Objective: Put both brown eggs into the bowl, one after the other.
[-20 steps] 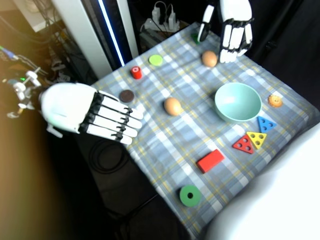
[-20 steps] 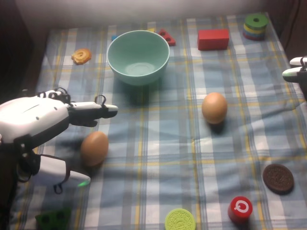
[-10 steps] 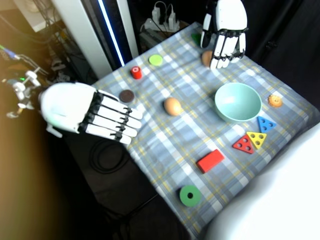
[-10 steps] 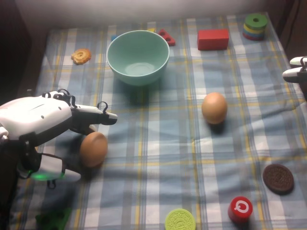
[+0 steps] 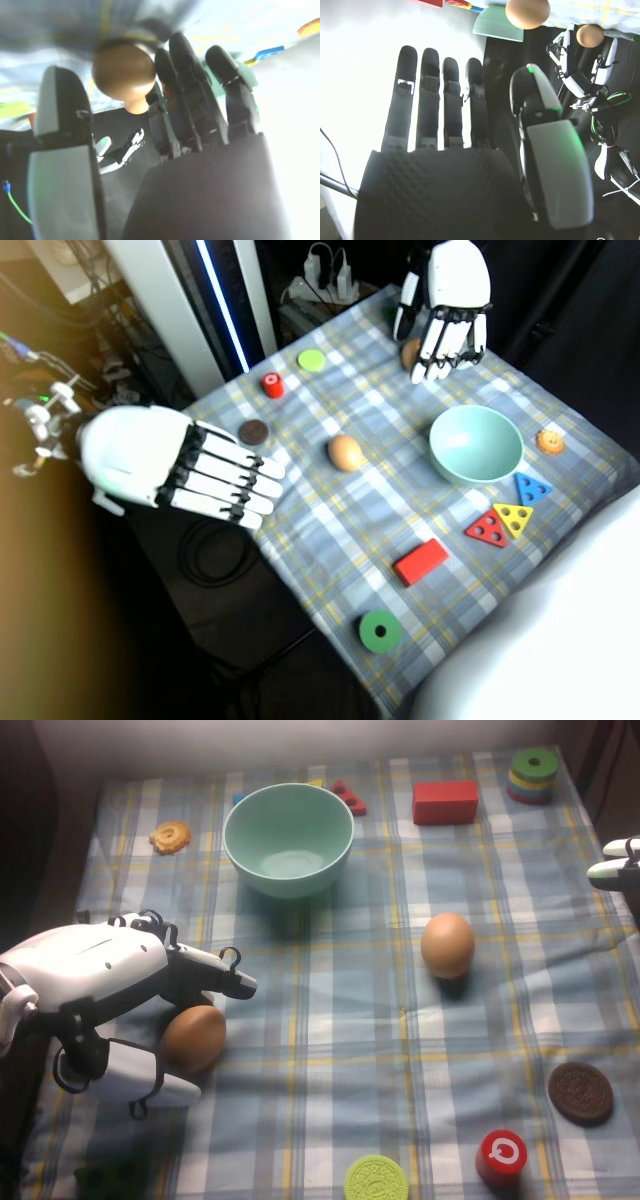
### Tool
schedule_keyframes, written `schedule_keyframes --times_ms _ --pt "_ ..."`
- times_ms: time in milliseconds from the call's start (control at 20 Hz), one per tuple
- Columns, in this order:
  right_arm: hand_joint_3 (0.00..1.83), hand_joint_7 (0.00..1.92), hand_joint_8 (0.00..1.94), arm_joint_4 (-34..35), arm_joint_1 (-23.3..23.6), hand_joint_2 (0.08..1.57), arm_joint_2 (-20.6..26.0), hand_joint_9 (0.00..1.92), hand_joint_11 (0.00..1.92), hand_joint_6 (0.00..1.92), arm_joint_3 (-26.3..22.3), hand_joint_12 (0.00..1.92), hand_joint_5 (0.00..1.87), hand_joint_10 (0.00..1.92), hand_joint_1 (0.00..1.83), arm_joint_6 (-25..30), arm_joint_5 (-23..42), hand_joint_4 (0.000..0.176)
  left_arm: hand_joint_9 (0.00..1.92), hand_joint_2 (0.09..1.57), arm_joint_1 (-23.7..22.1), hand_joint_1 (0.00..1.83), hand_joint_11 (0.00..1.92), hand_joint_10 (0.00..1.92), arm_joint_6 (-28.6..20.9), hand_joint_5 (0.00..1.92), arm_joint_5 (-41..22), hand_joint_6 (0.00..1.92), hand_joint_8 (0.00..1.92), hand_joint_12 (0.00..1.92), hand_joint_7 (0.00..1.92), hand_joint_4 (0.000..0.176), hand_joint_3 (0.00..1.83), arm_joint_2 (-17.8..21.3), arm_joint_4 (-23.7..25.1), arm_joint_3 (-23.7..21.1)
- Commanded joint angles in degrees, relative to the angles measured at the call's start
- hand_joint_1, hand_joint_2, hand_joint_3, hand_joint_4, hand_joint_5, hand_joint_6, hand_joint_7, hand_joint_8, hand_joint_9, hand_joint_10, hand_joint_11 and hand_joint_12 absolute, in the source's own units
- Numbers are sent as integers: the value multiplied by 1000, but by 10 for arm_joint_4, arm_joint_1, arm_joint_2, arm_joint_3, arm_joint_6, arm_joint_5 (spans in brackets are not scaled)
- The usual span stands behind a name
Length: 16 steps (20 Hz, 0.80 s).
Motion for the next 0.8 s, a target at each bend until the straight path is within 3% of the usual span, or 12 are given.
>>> schedule_keyframes --times_ms 0,50,100,250,350,400,500,550,750 --pt "0 456 2 15 3 1321 2 473 224 2 3 710 514 1 625 3 69 0 734 916 -7 1039 28 63 -1 543 -52 3 5 1411 759 176 0 -2 6 4" --pt "1 453 1 15 3 1326 3 473 223 2 3 711 514 1 629 3 69 0 735 920 -8 1062 14 81 -1 570 -51 4 11 1464 774 176 0 -3 6 5" --pt "0 462 3 15 3 1320 3 479 222 3 3 718 520 3 653 3 69 0 653 940 -8 1092 2 248 -1 544 -50 8 7 1450 762 176 0 -3 6 6" --pt "0 466 2 15 2 1317 3 494 241 2 3 729 523 6 666 3 69 0 377 941 -9 1147 56 969 -1 580 -45 0 43 1491 760 157 0 -3 6 8" --pt "0 465 1 15 1 1317 3 494 240 1 3 727 519 5 646 3 69 0 368 941 -9 1153 64 986 -1 569 -44 0 43 1490 751 158 0 -3 5 8" --pt "0 464 1 15 0 1313 3 487 230 2 3 725 523 1 642 3 69 0 304 947 -9 1164 17 1105 0 546 -44 0 46 1551 716 161 0 -3 4 9" --pt "0 462 0 15 0 1314 3 490 238 2 3 732 527 2 629 4 69 0 300 954 -9 1170 2 1248 0 568 -44 2 625 1632 525 154 0 -3 3 10" --pt "0 464 1 15 0 1313 3 490 239 2 3 734 528 2 631 4 69 0 294 957 -9 1162 0 1206 0 572 -44 1 775 1596 452 156 0 -3 3 10" --pt "1 463 1 15 0 1316 3 491 238 1 3 733 526 5 626 4 69 0 307 961 -9 1146 0 1129 0 561 -46 1 872 1553 409 151 0 -4 0 10"
